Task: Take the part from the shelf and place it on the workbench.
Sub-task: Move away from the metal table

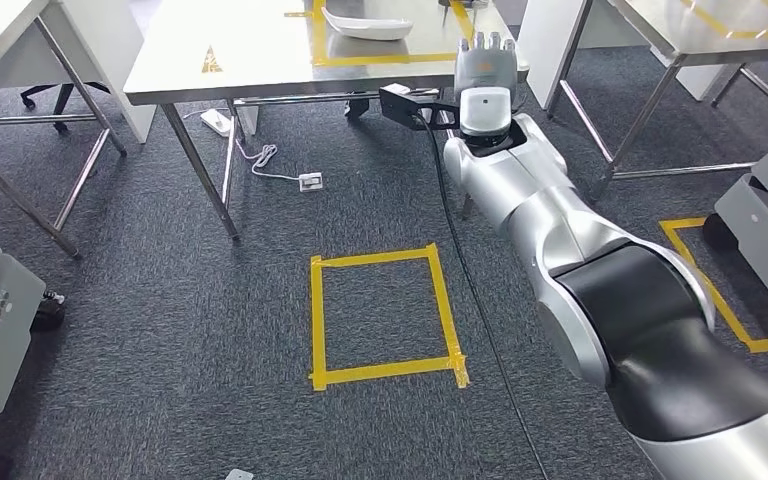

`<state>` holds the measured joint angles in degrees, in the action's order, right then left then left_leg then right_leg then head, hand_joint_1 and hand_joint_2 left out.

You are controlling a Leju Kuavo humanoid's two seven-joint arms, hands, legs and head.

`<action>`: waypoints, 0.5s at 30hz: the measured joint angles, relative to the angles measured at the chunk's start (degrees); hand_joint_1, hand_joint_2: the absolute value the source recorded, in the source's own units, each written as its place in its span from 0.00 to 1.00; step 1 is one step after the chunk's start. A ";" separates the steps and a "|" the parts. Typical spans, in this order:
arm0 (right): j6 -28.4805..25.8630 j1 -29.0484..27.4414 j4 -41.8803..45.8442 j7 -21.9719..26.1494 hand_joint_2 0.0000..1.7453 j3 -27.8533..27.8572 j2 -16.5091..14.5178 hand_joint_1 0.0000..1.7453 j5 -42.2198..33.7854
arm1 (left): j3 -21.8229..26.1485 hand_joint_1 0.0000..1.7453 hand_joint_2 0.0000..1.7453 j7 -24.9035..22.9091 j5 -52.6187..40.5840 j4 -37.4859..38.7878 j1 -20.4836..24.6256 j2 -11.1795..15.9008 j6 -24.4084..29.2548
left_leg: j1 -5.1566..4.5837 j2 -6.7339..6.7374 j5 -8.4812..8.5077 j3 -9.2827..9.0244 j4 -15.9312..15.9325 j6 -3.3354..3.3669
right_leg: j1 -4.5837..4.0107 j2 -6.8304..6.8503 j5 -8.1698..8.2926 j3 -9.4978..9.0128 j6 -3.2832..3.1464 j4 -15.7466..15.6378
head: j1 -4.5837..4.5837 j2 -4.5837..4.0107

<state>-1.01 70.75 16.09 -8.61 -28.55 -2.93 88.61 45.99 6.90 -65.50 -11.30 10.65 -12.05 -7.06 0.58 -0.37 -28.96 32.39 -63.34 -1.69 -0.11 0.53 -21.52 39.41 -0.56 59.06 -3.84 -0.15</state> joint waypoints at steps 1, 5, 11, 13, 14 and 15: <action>-0.54 -0.40 0.00 0.49 1.00 0.34 0.05 0.00 -0.58 | 0.01 0.00 0.00 -0.05 0.21 -0.01 0.01 -0.01 0.00 | -0.14 -0.05 -1.49 -1.29 2.18 0.54 | -0.06 0.02 0.30 0.23 0.32 0.18 | -0.02 0.00; -3.25 -4.59 0.00 2.81 1.00 2.54 0.04 0.00 -3.79 | 0.04 0.00 0.00 -0.29 1.16 -0.03 -0.08 -0.06 0.00 | -0.02 0.15 -0.78 -1.05 3.34 2.81 | 0.18 -0.07 -0.69 0.97 1.74 1.82 | -0.08 0.00; -6.35 -15.78 -0.28 4.61 1.00 6.19 -0.91 0.00 -7.36 | 0.10 0.00 0.00 -0.30 2.56 -0.04 -0.99 -0.02 0.00 | 0.10 0.09 1.38 1.30 3.24 3.11 | 0.67 -0.20 -8.33 3.79 2.61 14.48 | -0.21 0.00; -6.65 -19.50 -0.32 4.73 1.00 7.28 -1.30 0.00 -9.41 | 0.17 0.00 0.00 -0.17 3.18 -0.04 -1.23 -0.02 0.00 | 0.10 0.09 1.65 1.54 3.22 2.86 | 0.66 -0.19 -6.07 -1.26 2.19 7.07 | -0.20 0.00; -6.90 -21.33 -0.32 4.68 1.00 7.84 -1.50 0.00 -10.45 | 0.22 0.00 0.00 -0.11 3.46 -0.04 -1.33 -0.02 0.00 | 0.05 0.09 1.78 1.60 3.25 2.61 | 0.49 -0.17 -5.28 -3.44 1.88 3.46 | -0.19 0.00; -7.20 -23.16 -0.36 4.56 1.00 8.43 -1.66 0.00 -11.53 | 0.29 0.00 0.00 -0.08 3.73 -0.05 -1.42 0.00 0.00 | -0.01 0.10 1.84 1.66 3.27 2.36 | 0.35 -0.17 -4.93 -4.80 1.62 0.98 | -0.18 0.00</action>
<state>-8.21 47.59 15.73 -4.04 -20.12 -4.59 77.08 46.28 6.83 -61.77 -11.35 9.23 -12.05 -7.06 0.57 -0.27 -27.12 34.05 -60.07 0.68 0.24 0.36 -26.45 34.61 1.06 60.04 -4.01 -0.15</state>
